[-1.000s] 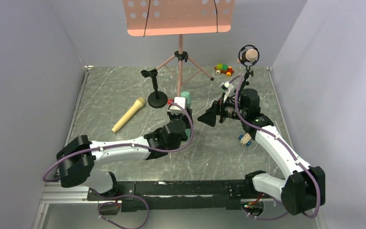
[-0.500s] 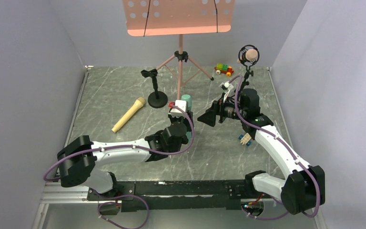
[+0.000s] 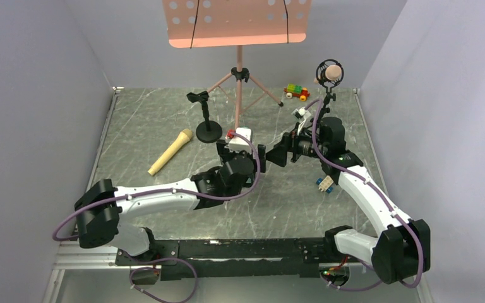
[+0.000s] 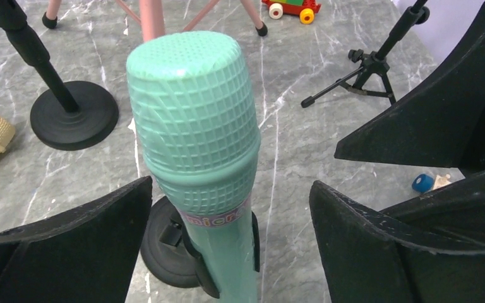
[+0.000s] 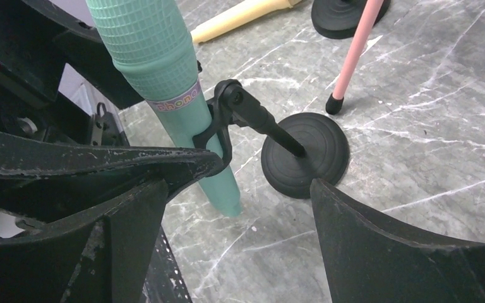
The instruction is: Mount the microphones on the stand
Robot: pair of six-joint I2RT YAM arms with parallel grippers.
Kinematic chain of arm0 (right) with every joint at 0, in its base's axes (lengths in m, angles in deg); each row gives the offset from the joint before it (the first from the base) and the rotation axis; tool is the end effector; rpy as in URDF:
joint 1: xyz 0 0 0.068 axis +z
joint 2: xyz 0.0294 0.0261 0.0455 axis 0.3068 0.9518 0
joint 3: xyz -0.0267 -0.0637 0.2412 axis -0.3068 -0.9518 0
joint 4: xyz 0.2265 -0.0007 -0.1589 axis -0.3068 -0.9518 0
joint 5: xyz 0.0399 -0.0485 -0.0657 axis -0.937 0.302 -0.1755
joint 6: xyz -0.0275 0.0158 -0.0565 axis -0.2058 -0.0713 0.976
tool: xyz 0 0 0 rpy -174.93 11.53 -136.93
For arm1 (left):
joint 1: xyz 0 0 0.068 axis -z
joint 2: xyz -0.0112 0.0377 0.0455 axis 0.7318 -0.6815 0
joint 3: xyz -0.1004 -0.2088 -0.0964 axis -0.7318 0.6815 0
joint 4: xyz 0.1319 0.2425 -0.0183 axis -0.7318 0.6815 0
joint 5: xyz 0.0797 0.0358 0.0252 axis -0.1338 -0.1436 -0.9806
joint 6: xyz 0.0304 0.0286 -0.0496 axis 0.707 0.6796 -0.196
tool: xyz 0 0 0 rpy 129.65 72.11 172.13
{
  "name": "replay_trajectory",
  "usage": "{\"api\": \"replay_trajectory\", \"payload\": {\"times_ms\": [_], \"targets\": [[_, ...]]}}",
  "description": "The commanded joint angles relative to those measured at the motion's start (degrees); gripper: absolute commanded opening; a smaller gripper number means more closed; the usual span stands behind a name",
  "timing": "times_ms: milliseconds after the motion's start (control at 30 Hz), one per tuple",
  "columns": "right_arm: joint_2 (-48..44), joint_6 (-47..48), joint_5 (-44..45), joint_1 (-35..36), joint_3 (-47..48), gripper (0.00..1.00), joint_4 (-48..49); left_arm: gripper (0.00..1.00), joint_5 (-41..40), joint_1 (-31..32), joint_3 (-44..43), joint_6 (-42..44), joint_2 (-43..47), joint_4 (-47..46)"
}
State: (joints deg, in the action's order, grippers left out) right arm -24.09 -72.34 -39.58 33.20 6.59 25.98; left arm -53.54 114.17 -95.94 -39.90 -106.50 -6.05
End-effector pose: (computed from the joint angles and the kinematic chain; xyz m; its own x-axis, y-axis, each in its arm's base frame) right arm 0.2626 0.1104 0.2620 -0.5519 0.0025 -0.8339 -0.7265 0.4895 0.4823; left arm 0.1727 -0.3093 0.2571 -0.2236 -0.1710 -0.9596 0.2247 0.9489 -0.2214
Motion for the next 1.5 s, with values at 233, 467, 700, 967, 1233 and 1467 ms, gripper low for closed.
{"api": "replay_trajectory", "payload": {"times_ms": [233, 467, 700, 967, 1233, 1467], "targets": [[-3.70, 0.17, -8.20, -1.98, -2.52, 0.96, 7.01, 0.99, 19.99, -7.93, -7.43, -5.85, 9.57, 16.92], [-3.62, -0.05, -10.28, -3.16, -3.02, 0.97, 8.60, 0.96, 26.11, -10.93, -10.63, -9.37, 9.40, 22.88], [-4.28, -0.39, -9.97, -3.66, -3.80, 0.98, 9.04, 0.93, 26.86, -11.24, -14.15, -11.83, 6.47, 26.12], [-4.54, -0.77, -10.19, -4.07, -4.24, 0.98, 9.56, 0.69, 24.00, -11.24, -18.23, -12.36, 2.21, 29.80], [-4.48, -1.28, -10.54, -4.10, -4.73, 0.99, 10.48, 0.35, 22.90, -11.24, -17.47, -11.92, 1.75, 30.03], [-4.31, -1.74, -10.98, -4.24, -4.82, 0.99, 10.97, 0.20, 25.52, -11.24, -15.09, -12.13, 1.35, 27.81]]}}
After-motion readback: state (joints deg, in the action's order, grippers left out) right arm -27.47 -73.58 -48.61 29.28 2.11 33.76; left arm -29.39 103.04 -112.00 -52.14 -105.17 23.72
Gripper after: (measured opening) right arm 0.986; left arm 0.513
